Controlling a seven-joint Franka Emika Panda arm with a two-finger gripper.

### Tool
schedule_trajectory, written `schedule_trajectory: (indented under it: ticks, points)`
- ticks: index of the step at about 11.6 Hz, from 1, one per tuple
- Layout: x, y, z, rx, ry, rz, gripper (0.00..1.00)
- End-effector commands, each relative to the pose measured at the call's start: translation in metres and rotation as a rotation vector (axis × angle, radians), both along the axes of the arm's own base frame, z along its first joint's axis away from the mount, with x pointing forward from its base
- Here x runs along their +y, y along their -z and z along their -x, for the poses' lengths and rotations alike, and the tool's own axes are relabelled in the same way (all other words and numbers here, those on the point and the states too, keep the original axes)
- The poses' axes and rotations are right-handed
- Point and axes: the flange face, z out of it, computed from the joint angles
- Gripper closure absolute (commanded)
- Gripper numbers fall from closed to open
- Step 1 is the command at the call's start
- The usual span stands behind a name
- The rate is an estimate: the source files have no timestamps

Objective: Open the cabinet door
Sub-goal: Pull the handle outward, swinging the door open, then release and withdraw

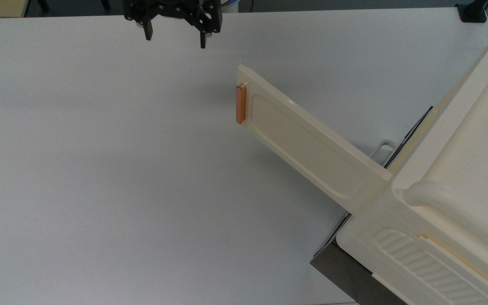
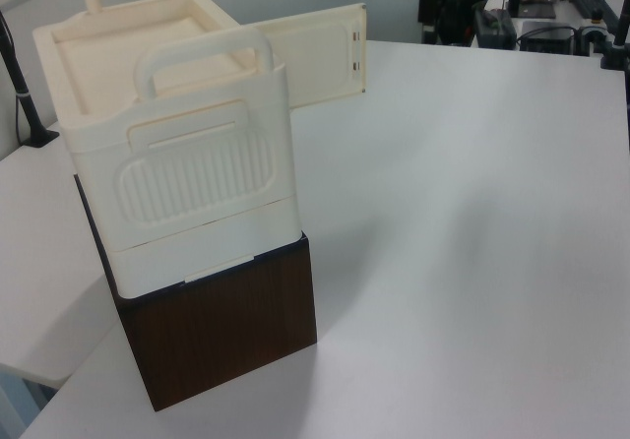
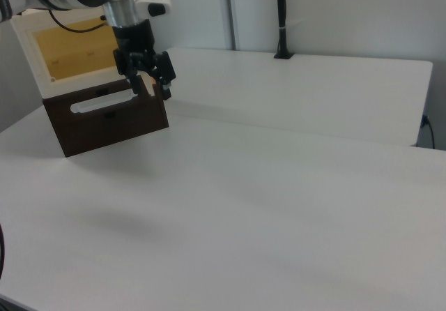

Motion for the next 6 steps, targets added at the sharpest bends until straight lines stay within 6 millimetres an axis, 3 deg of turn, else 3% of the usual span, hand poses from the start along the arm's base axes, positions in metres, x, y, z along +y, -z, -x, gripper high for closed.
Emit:
schedule_trajectory:
  ticks: [1, 6]
  points:
    - [-0.026, 0.006, 0.023, 0.034, -0.014, 0.012, 0.0]
    - [-0.045, 0.013, 0.019, 0.04, 0.02, 0.015, 0.0]
